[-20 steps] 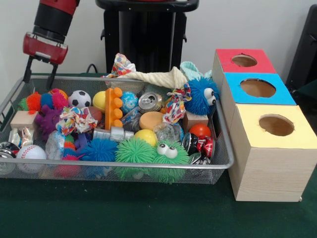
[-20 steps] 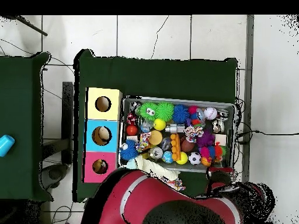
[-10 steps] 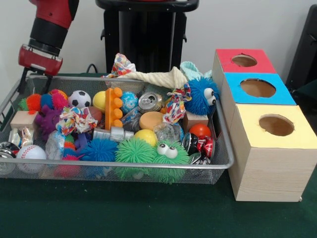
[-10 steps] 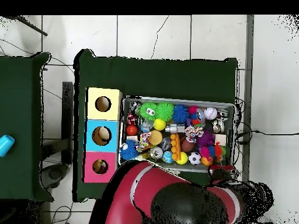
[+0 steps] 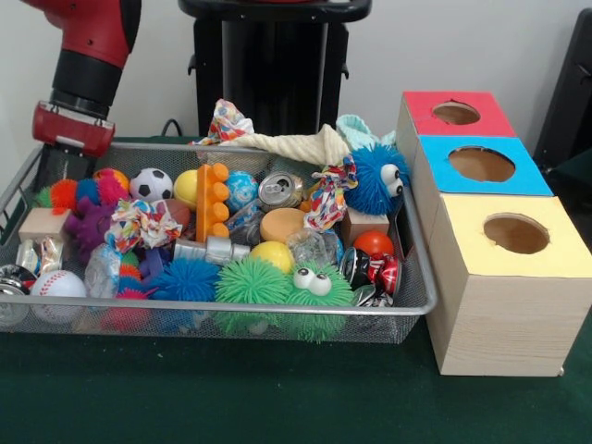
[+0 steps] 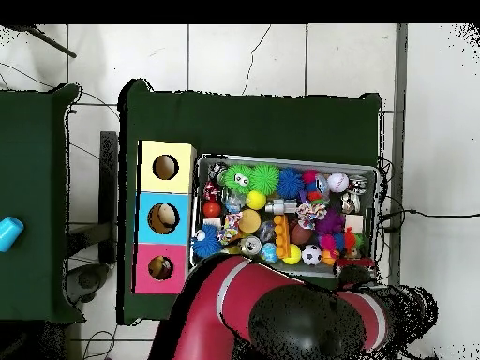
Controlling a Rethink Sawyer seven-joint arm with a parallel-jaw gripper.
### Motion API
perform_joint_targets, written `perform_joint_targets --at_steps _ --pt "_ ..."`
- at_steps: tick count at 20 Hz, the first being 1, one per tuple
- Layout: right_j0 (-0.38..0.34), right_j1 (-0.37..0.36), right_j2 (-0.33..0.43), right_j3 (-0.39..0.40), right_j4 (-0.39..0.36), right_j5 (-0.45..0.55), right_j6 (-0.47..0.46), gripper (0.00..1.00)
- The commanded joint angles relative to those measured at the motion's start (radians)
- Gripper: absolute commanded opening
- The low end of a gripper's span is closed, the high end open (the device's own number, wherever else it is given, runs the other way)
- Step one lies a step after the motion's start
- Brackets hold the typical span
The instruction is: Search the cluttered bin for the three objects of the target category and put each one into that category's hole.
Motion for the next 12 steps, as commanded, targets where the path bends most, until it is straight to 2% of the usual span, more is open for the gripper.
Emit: perform_joint_targets --at_steps 1,4,8,9,12 --pt "-0.054 0.127 0.131 -0.227 0.067 -0.068 -0.189 1.00" --pt "-0.067 0.139 0.142 -0.236 0.084 -0.104 -0.182 1.00" --pt "-0.105 0.134 0.181 -0.258 0.038 -0.172 -0.107 1.00" --pt "-0.109 0.133 0.185 -0.264 0.021 -0.182 -0.067 0.00" --pt "-0.107 0.126 0.190 -0.277 -0.039 -0.180 -0.010 0.00"
